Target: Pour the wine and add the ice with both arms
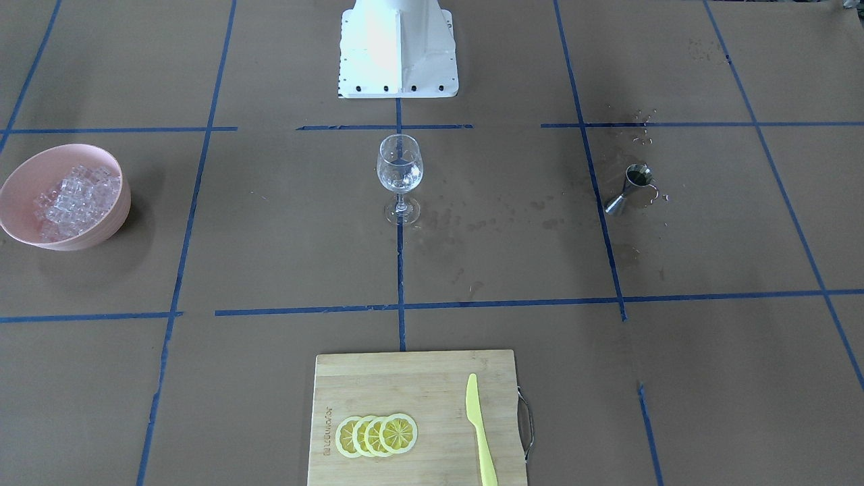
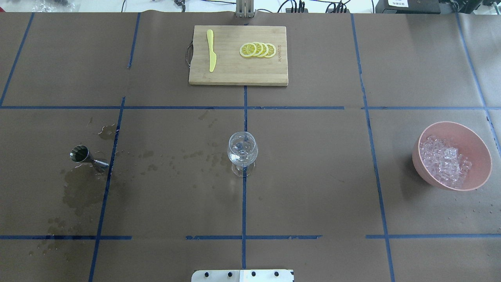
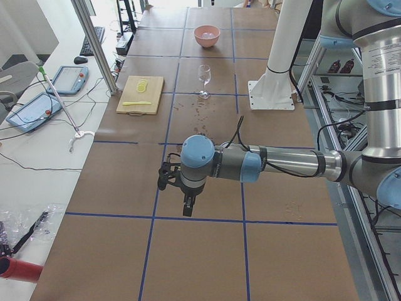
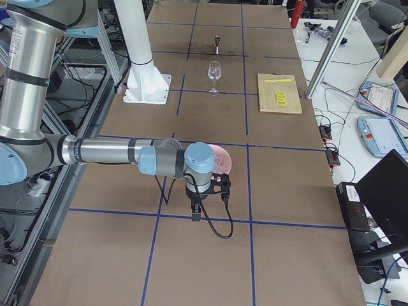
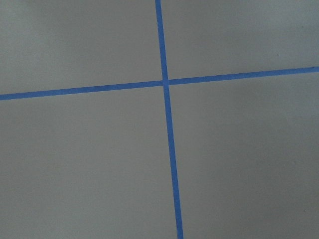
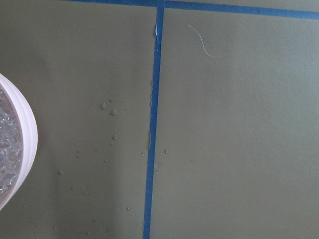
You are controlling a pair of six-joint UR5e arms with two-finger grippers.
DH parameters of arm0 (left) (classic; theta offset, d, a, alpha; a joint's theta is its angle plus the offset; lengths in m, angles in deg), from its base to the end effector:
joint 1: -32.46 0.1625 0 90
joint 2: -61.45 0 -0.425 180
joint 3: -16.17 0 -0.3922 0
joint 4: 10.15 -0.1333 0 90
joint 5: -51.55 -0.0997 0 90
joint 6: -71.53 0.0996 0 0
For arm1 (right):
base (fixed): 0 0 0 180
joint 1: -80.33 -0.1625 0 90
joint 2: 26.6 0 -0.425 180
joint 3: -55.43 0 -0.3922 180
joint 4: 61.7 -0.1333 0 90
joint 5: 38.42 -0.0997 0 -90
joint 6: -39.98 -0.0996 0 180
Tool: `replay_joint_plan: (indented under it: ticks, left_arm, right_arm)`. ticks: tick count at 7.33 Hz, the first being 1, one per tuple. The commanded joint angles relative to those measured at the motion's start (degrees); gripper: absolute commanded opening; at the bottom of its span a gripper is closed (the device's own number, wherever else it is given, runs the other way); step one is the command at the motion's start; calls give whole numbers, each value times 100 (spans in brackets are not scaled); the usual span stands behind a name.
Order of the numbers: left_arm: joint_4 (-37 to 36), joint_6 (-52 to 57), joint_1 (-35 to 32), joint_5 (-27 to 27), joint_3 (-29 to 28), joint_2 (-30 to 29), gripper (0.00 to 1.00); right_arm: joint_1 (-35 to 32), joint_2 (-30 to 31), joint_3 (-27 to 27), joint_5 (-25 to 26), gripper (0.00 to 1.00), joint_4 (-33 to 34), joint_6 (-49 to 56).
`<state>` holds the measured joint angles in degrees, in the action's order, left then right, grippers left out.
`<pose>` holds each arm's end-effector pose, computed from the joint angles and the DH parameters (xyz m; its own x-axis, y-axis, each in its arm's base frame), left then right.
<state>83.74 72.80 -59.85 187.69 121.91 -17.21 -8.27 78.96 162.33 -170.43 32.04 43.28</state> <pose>-0.0782 -0.4133 0.6030 0.6972 0.0978 -0.7101 0.0244 0.9868 0.1600 0.0575 -0.3761 0.6409 0.7409 -0.0476 0.6700 0.0672 0.9977 -0.0033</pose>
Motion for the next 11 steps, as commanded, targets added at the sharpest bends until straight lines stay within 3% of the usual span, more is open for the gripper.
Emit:
replay_joint_plan:
  ticks: [1, 5, 7, 9, 10, 11]
  left_arm:
    - [6, 48, 28, -17, 9, -44, 100]
    - [602, 49, 46, -9, 0, -62, 100]
    - [1739, -12, 37, 0, -149, -149, 100]
    - [3242, -13, 37, -18, -263, -124, 100]
    - [3893, -196, 55, -35, -603, -359, 100]
    - [4257, -476, 20, 34, -632, -413, 100]
  right_arm:
    - [0, 0, -2, 0, 100, -5, -4]
    - [0, -71, 295, 18, 100, -14, -57]
    - [0, -454, 525, 35, 100, -14, -75]
    - [-9, -414, 587, 0, 100, -494, -197]
    - [0, -422, 560, 9, 100, -689, -267]
    - [0, -448, 517, 9, 100, -717, -268]
